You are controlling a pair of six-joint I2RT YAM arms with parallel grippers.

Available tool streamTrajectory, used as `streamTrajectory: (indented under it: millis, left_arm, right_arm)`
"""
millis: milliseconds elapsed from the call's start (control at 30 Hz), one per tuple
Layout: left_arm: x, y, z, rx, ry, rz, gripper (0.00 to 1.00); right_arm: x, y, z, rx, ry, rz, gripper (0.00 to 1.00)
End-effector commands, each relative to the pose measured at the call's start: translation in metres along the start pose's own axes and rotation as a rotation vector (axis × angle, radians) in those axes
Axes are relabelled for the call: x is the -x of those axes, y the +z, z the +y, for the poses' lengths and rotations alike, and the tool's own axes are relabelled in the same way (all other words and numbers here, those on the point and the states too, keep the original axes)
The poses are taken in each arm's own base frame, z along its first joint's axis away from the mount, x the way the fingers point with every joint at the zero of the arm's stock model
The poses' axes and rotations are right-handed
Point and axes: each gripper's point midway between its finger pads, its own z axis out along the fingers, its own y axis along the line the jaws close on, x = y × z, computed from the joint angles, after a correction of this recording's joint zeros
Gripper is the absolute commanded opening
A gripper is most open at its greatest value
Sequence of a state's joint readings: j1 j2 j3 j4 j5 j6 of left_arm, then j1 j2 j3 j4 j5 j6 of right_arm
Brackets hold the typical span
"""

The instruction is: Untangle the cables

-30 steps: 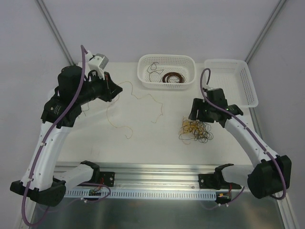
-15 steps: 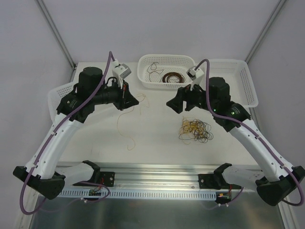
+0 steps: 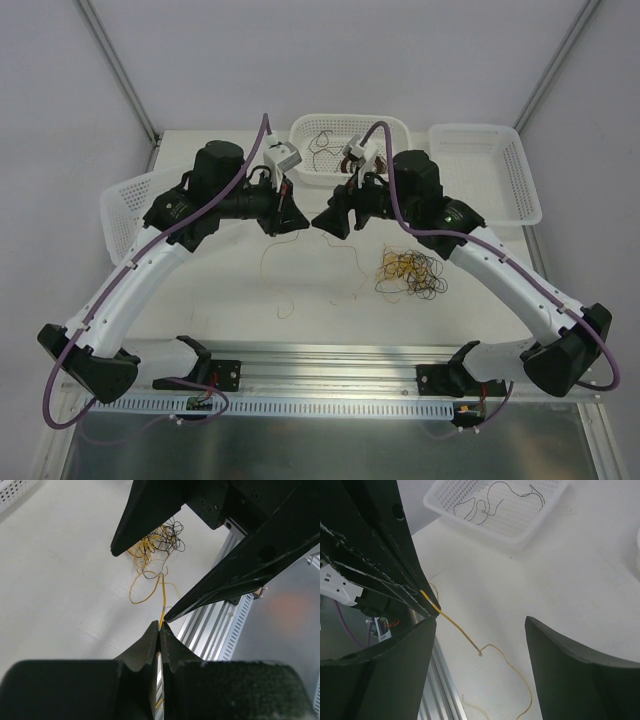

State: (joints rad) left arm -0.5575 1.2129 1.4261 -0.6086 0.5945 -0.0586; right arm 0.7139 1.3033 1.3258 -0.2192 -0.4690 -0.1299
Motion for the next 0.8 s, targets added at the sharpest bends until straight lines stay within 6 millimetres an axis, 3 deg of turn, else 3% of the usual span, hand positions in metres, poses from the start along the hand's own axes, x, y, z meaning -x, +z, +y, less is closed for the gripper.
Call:
streamTrajectory:
  millis: [0, 67, 233, 467, 767]
  left_arm:
    - [0.019, -0.001, -0.014, -0.049, 0.071, -0.052, 0.00]
    - [0.018, 0.000, -0.016, -0.056, 0.073, -0.050, 0.00]
    - [0.011, 0.004, -0.017, -0.063, 0.066, -0.034, 0.00]
    - [0.002, 0.011, -0.018, -0.072, 0.051, -0.017, 0.00]
    - [-0.017, 0.032, -0.007, -0.045, 0.008, 0.029, 0.00]
  right_arm:
    - [0.033, 0.001, 0.018, 0.071, -0.088, -0.086, 0.74]
    - [0.030, 0.005, 0.016, 0.067, -0.085, -0.079, 0.69]
    - [0.037, 0.007, 0.019, 0.072, -0.084, -0.102, 0.30]
    - [0.041, 0.008, 0.017, 0.053, -0.063, -0.126, 0.01]
    - [0.062, 0.001, 0.021, 0.043, 0.003, -0.236, 0.01]
